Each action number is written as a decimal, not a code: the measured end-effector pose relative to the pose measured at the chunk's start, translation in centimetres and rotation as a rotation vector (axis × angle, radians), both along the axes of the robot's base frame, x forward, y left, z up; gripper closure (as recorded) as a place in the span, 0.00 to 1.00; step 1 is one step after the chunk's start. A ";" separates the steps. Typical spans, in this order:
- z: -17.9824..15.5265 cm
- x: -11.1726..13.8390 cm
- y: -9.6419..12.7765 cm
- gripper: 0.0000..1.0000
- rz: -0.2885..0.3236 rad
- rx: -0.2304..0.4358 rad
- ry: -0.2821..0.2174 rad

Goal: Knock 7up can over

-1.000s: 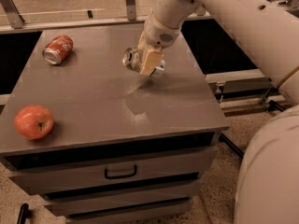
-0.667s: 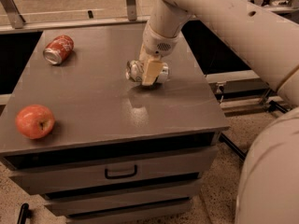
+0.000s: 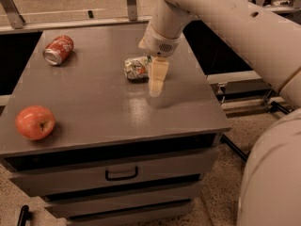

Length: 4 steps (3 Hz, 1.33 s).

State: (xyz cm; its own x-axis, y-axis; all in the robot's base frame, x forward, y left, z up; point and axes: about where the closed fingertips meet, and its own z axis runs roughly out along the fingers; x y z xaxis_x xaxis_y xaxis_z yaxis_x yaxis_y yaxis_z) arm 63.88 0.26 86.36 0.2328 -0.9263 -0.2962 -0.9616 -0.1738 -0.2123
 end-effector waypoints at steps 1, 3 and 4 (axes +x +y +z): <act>0.2 0.0 -2.1 0.00 -0.018 -0.013 0.000; 0.2 3.4 0.3 0.00 0.037 -0.109 0.020; 0.0 2.6 -1.0 0.00 0.007 -0.094 0.007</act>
Offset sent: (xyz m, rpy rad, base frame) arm 0.0054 -0.0857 0.0135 0.0182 0.0061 -0.1288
